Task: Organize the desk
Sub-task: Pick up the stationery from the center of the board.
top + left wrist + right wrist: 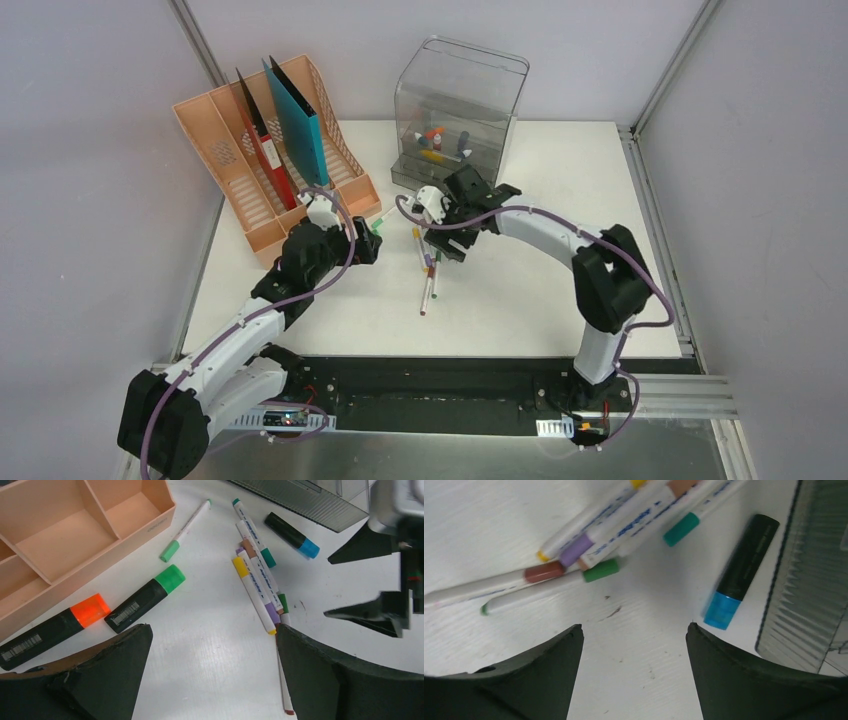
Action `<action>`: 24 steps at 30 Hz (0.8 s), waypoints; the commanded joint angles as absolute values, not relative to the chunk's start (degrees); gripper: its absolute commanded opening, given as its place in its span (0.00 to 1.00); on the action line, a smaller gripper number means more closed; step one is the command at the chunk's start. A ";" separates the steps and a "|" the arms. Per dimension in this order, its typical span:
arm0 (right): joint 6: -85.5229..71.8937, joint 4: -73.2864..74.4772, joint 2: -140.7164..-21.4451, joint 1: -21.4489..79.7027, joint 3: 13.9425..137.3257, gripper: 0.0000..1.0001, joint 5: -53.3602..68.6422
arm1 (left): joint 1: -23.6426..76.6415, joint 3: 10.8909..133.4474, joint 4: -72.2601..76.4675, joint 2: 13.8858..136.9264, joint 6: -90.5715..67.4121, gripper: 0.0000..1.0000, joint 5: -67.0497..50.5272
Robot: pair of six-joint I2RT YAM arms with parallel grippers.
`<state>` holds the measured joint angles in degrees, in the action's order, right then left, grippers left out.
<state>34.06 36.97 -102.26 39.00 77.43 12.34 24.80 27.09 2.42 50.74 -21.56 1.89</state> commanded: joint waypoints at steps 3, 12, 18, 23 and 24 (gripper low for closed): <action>24.52 28.03 -107.10 39.46 82.84 0.75 -6.00 | 25.14 26.14 3.43 51.64 -18.57 0.99 5.80; 24.11 26.21 -111.18 39.64 82.95 0.68 -9.35 | 25.14 26.10 3.69 52.51 -18.19 0.99 6.22; 22.81 25.41 -112.59 38.88 82.97 0.54 -9.93 | 25.14 25.97 3.69 52.22 -18.04 0.99 6.42; 23.11 24.52 -113.80 38.38 82.65 0.53 -10.30 | 25.14 25.91 3.73 52.11 -18.10 0.99 6.60; 23.16 24.29 -114.08 38.42 82.54 0.53 -10.52 | 25.14 25.85 3.77 52.27 -18.15 0.99 6.65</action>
<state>24.03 26.89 -113.14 38.79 80.90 -8.64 24.80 26.41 2.46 52.51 -19.68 5.87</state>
